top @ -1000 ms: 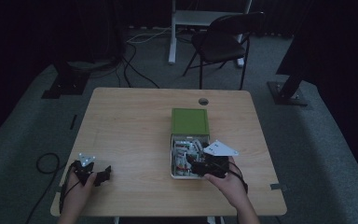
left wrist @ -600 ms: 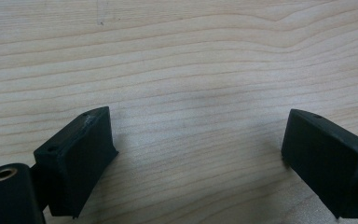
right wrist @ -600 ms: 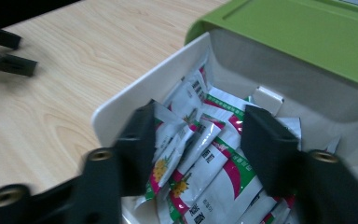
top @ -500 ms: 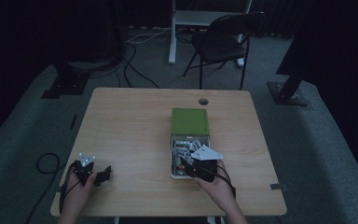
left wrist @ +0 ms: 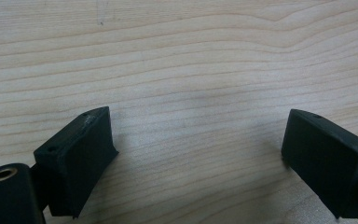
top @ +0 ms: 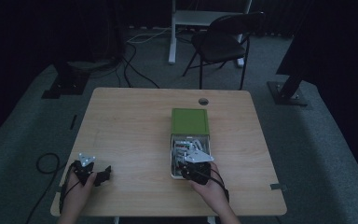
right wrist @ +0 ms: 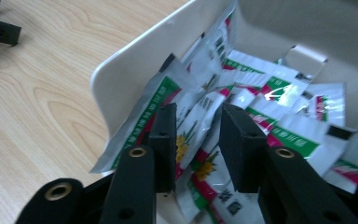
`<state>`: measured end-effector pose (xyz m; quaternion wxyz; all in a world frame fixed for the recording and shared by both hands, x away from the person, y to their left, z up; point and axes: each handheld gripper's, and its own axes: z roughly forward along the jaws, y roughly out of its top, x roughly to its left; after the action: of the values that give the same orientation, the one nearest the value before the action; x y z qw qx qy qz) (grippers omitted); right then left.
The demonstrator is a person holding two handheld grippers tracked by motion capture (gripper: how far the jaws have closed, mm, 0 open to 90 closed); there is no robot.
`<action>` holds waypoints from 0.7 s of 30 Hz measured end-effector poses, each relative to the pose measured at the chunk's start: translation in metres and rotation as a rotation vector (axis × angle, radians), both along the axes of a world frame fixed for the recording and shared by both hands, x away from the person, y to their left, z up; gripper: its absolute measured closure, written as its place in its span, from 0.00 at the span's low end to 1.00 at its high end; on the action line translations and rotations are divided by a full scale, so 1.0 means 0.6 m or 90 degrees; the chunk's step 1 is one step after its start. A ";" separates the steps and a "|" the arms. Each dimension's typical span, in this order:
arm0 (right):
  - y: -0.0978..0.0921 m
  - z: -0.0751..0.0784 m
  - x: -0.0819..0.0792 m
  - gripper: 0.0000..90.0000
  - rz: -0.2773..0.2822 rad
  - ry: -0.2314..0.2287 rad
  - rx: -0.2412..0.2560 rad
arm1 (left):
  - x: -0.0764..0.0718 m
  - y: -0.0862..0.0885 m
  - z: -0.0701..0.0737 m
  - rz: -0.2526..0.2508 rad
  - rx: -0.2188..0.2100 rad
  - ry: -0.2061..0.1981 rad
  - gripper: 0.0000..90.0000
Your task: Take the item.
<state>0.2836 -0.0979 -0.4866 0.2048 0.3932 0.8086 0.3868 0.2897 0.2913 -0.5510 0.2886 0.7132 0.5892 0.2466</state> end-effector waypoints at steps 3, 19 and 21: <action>0.004 -0.006 -0.001 0.80 -0.008 0.001 -0.008 | 0.000 0.000 0.000 0.000 0.000 0.000 0.11; 0.024 -0.019 0.004 0.82 -0.018 0.010 -0.038 | 0.000 0.000 0.000 0.000 0.000 0.000 0.11; 0.026 -0.018 0.005 0.84 -0.025 0.015 -0.037 | 0.000 0.000 0.000 0.000 0.000 0.000 0.11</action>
<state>0.2867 -0.0821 -0.4975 0.2138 0.4074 0.8141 0.3544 0.2897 0.2914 -0.5510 0.2887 0.7131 0.5893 0.2466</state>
